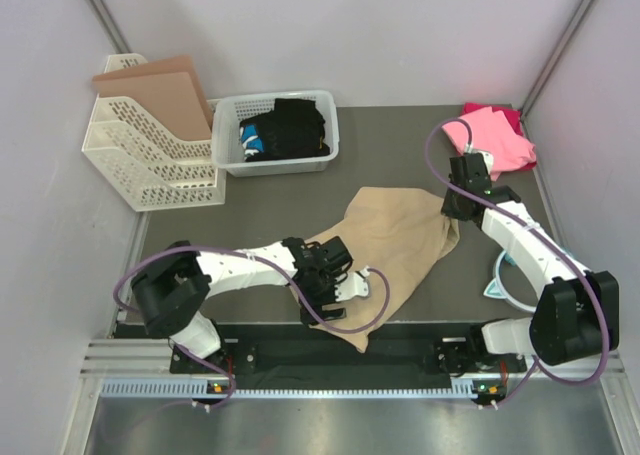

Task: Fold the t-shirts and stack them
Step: Flatten out the tshirt

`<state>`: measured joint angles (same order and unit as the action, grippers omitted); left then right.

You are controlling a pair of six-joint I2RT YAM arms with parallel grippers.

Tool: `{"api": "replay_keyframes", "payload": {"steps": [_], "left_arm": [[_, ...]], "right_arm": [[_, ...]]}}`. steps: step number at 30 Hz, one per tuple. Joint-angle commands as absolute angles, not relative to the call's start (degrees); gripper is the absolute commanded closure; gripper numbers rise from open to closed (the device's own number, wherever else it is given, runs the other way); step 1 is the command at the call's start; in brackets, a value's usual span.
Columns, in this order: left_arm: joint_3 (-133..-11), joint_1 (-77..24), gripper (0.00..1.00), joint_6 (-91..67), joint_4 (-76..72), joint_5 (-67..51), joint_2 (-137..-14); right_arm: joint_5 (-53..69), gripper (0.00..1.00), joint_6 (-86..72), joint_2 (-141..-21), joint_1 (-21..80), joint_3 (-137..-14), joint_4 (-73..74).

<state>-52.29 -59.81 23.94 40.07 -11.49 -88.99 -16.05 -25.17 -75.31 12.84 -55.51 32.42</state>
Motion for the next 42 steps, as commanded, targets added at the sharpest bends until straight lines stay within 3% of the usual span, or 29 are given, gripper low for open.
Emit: {"api": "replay_keyframes", "payload": {"steps": [1,13,24,42], "left_arm": [[-52.91,-60.29,0.16,24.26,39.9,-12.83,-91.05],[-52.38,-63.54,0.25,24.35,42.19,-13.8,-91.5],[-50.46,-65.56,0.25,23.11,45.27,-13.54,-82.36],[-49.66,-66.18,0.29,24.79,39.65,-12.39,-91.05]], "right_arm": [[-15.29,1.0,-26.02,-73.56,12.48,-58.36,31.2],[-14.94,1.0,-26.37,-73.74,12.57,-59.59,31.73],[-14.33,1.0,-26.63,-73.74,12.48,-58.63,31.03],[-13.89,1.0,-27.16,-73.65,12.57,-59.33,31.03]]}}
